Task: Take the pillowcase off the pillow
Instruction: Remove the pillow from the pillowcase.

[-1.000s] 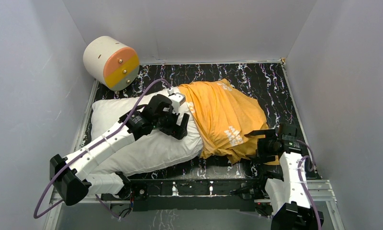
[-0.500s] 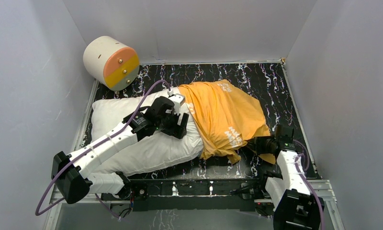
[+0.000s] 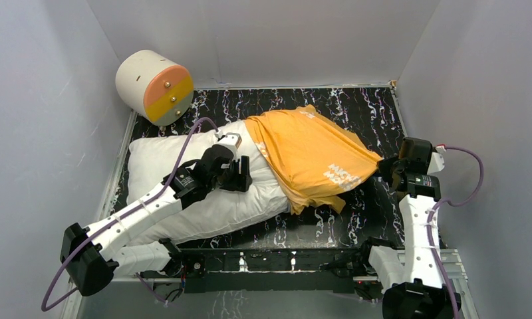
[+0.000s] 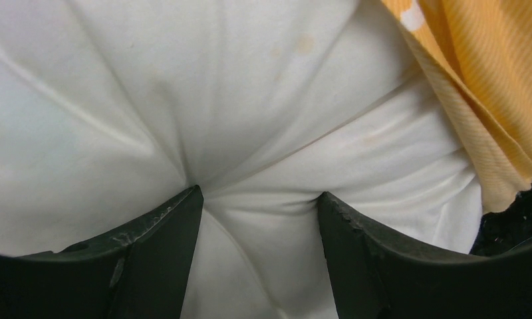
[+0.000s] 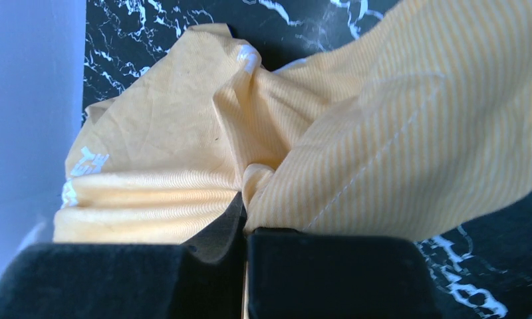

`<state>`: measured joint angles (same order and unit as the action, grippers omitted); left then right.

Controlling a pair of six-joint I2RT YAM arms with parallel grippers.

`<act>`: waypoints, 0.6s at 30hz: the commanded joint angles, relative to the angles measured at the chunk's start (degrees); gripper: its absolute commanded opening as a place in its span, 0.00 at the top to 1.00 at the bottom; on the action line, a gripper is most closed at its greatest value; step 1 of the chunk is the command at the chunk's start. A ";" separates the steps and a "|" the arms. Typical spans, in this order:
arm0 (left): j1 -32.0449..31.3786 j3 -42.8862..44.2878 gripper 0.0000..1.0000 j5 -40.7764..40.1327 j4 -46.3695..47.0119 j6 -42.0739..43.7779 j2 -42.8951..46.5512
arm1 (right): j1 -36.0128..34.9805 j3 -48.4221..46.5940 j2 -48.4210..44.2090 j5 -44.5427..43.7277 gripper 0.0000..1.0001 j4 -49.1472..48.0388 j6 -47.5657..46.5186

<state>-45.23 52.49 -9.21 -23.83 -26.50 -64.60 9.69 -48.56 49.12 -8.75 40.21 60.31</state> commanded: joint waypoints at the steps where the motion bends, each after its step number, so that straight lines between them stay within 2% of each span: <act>1: 1.20 -6.15 0.41 -7.63 -14.57 -3.32 -0.31 | 2.12 -7.29 -0.76 -20.75 1.00 -10.03 -9.91; 7: 1.19 -7.06 0.49 -9.94 -16.56 -6.41 0.23 | 2.11 -12.46 6.46 -14.96 1.00 -8.08 -17.09; 9: 1.15 -6.74 0.52 -9.32 -16.26 -5.93 0.38 | 2.09 -13.70 9.24 -7.89 0.98 -6.84 -19.40; 13: 1.20 -5.65 0.55 -5.46 -13.13 -3.54 1.21 | 2.11 -12.78 12.66 6.70 0.78 -5.03 -23.07; 15: 1.20 -5.16 0.56 -3.64 -11.73 -2.94 1.56 | 2.13 -11.97 13.62 14.45 0.74 -3.62 -25.40; 17: 1.19 -5.12 0.57 -2.23 -10.65 -2.48 1.69 | 2.17 -10.98 13.77 28.06 0.73 -2.93 -31.58; 18: 1.20 -5.08 0.57 -1.82 -10.30 -2.34 1.67 | 2.09 -10.28 13.43 34.13 0.68 -2.47 -33.11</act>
<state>-45.12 49.80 -10.33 -22.96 -31.51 -62.28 11.64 -57.91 63.07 2.68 39.88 37.58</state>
